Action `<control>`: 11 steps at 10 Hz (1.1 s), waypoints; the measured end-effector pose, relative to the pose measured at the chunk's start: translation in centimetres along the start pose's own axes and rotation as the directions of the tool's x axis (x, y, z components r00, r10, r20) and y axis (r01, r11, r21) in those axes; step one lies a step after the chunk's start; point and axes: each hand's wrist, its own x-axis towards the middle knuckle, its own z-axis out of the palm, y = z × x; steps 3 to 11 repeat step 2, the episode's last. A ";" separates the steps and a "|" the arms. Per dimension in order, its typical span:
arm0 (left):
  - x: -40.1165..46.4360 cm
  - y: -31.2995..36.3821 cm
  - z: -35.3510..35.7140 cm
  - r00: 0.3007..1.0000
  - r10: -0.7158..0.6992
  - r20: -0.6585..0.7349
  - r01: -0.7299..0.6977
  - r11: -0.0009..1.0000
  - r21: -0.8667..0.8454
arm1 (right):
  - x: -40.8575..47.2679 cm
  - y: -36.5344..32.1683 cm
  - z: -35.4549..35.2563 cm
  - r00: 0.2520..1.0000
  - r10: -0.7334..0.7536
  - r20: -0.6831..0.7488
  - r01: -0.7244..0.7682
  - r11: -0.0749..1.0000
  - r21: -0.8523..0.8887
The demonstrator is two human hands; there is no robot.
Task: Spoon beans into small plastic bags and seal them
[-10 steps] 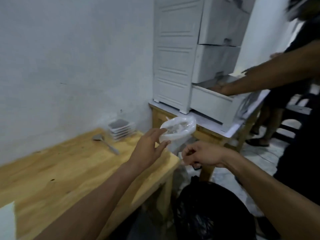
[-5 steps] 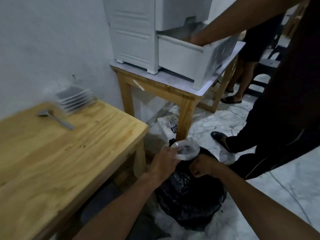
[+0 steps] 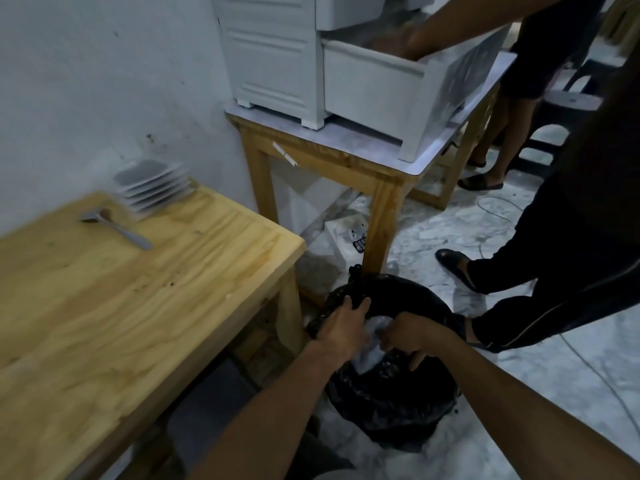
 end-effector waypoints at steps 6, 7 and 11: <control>-1.7 -1.0 -3.1 0.990 0.079 -0.121 -0.103 0.972 -0.211 | -2.2 -3.6 -2.1 0.994 -0.089 -0.070 0.076 0.983 -0.166; -1.7 -1.0 -3.1 0.990 0.079 -0.121 -0.103 0.972 -0.211 | -2.2 -3.6 -2.1 0.994 -0.089 -0.070 0.076 0.983 -0.166; -1.7 -1.0 -3.1 0.990 0.079 -0.121 -0.103 0.972 -0.211 | -2.2 -3.6 -2.1 0.994 -0.089 -0.070 0.076 0.983 -0.166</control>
